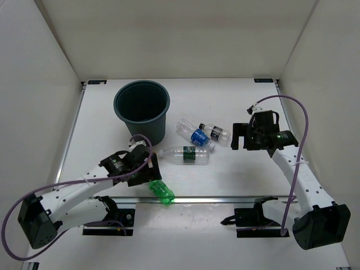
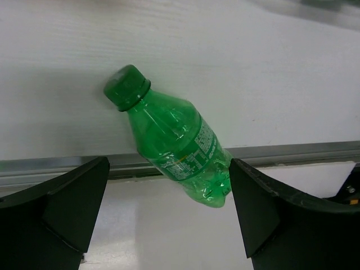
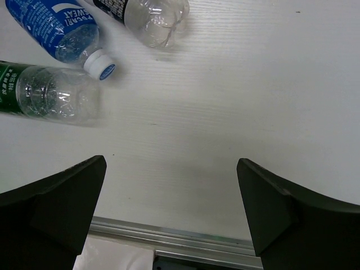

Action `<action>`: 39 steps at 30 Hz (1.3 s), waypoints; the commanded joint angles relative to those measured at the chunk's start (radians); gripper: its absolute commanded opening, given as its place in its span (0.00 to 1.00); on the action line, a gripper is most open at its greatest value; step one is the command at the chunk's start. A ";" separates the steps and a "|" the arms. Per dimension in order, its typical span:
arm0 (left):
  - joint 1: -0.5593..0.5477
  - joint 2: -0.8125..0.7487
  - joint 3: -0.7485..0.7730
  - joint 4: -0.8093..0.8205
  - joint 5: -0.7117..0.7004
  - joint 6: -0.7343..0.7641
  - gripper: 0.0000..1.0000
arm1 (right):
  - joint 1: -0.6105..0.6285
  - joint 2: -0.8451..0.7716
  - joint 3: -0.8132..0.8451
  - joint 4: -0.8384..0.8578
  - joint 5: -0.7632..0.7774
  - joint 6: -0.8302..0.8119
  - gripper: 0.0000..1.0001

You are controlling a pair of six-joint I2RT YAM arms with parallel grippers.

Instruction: Put the plastic bottles in the bin

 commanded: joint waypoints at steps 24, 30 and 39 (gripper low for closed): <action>-0.167 0.356 0.045 0.161 -0.038 -0.076 0.55 | -0.118 -0.087 -0.092 0.044 0.017 -0.041 0.99; -0.190 0.355 0.153 0.188 0.069 0.200 0.51 | -0.119 -0.100 -0.115 0.096 0.003 -0.053 0.99; -0.224 0.542 0.805 0.011 -0.052 0.530 0.52 | -0.098 -0.012 -0.079 0.161 -0.052 -0.052 0.99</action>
